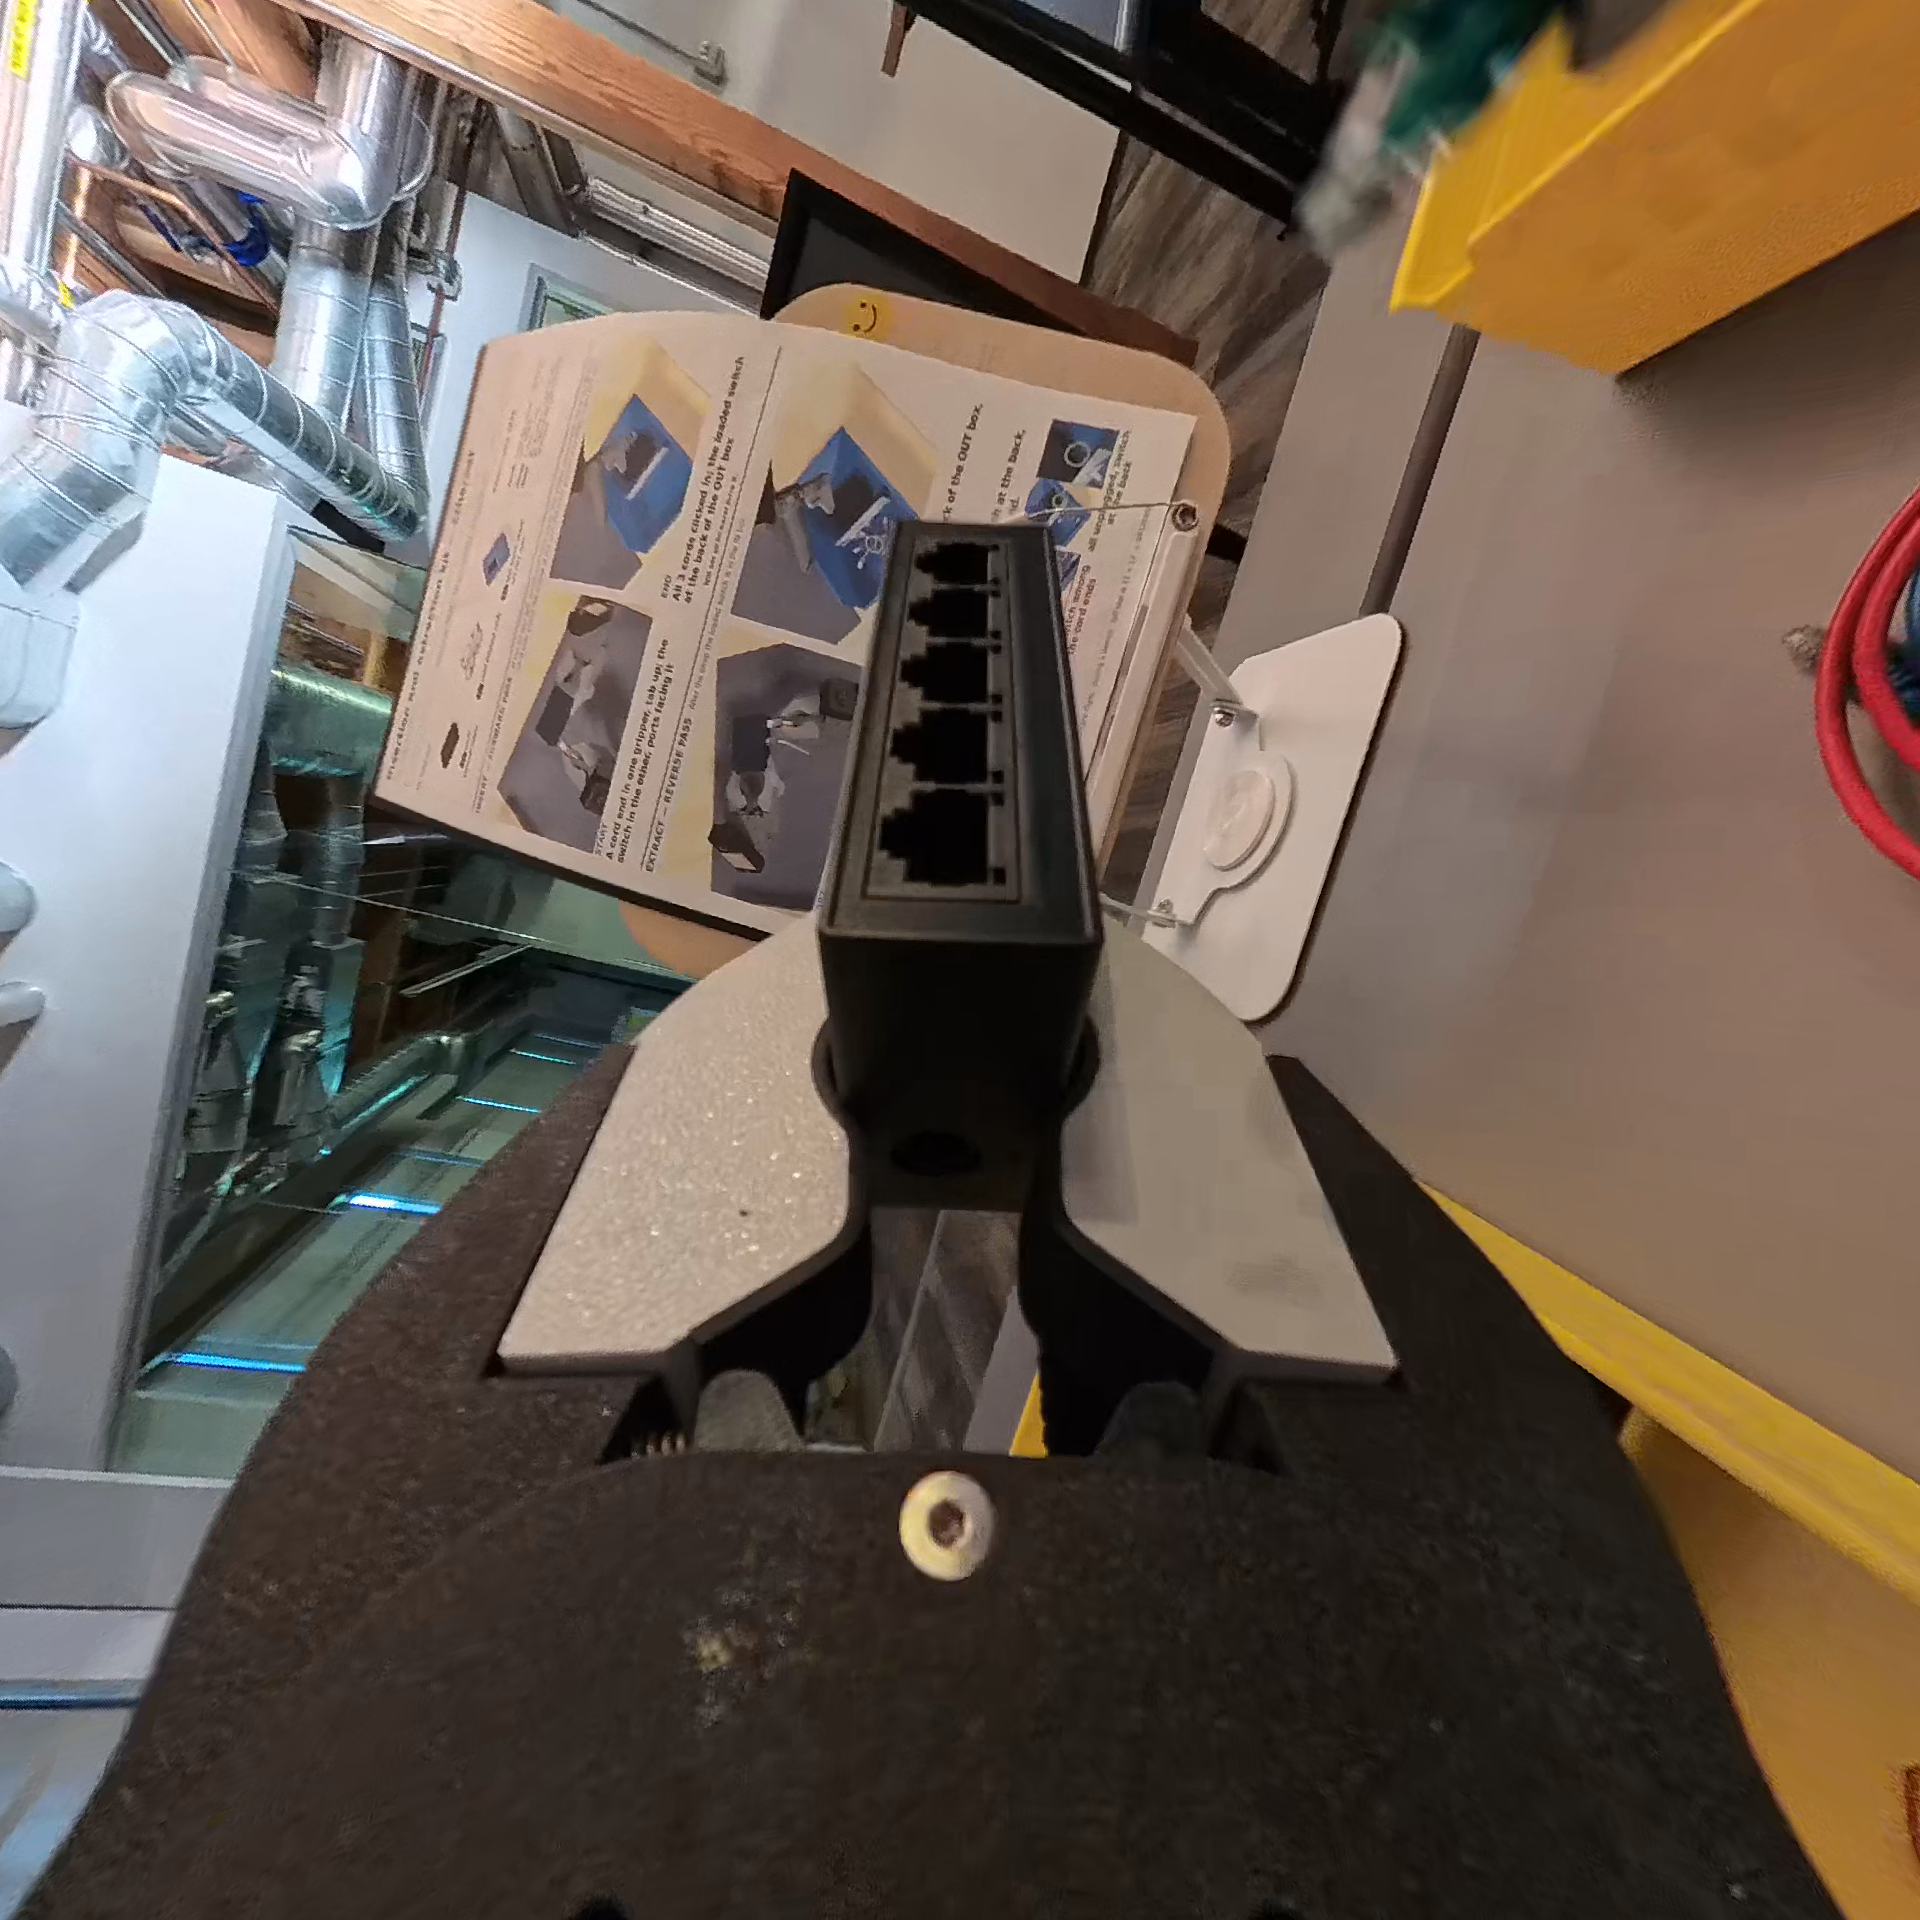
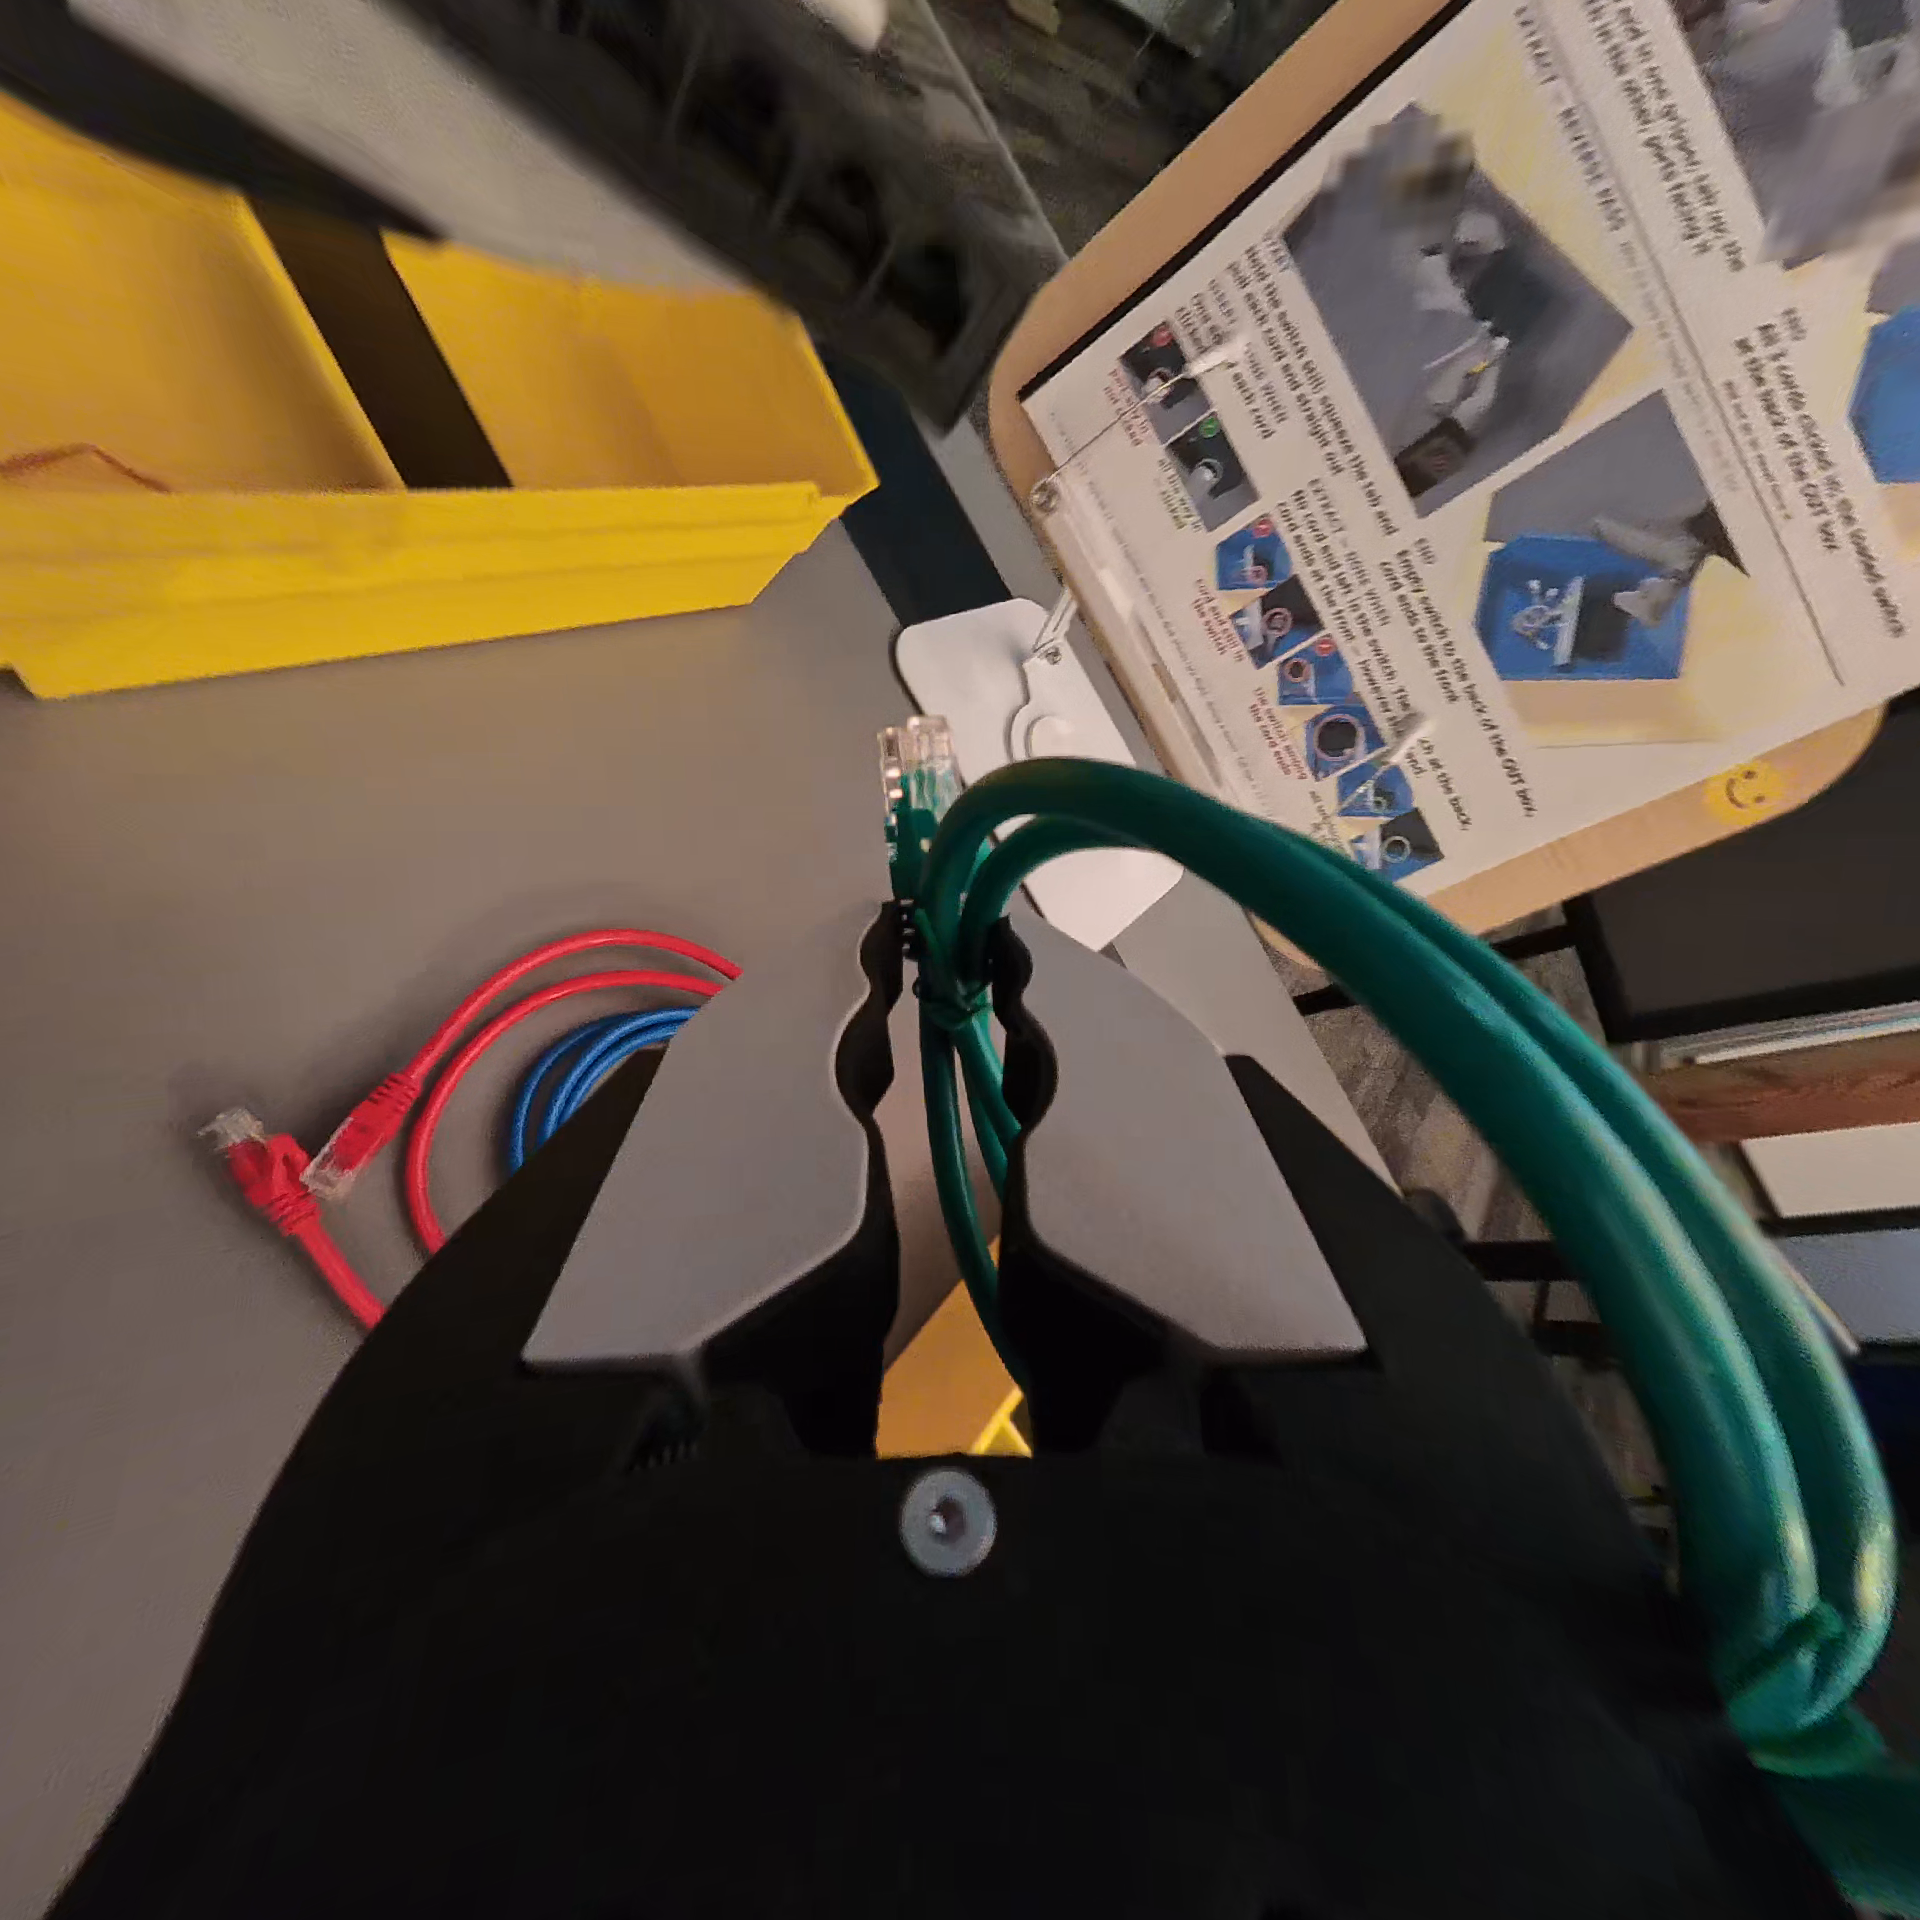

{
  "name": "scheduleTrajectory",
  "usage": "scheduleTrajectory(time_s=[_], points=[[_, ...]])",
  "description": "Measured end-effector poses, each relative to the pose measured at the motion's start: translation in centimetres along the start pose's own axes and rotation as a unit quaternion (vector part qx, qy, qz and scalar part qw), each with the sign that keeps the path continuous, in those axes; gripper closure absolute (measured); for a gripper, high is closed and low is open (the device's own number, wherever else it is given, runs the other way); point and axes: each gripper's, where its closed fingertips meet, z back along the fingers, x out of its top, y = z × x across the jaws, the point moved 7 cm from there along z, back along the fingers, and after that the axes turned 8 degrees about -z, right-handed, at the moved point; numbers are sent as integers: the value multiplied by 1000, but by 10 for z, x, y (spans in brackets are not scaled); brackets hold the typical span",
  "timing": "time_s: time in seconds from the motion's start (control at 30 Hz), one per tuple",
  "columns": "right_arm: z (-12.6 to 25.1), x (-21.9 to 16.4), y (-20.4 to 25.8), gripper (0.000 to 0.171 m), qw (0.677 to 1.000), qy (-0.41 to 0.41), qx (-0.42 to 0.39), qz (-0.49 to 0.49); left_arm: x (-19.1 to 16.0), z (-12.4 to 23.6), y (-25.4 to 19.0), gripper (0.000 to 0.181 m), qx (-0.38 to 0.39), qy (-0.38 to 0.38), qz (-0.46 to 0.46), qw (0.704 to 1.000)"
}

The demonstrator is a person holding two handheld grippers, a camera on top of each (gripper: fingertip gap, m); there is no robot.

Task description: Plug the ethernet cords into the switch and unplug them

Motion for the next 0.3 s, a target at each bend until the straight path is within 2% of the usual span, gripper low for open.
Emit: scheduleTrajectory(time_s=[0.13, 0.3], points=[[12, 7, -14, 154, 999, 13, -22, -27, 7, -9, -12, 151, 13, 17, -46, 999], [-2, 2, -7, 154, 996, 77, -48, -7, 16, -25, -32, 151, -9, 84, -99, 992]])
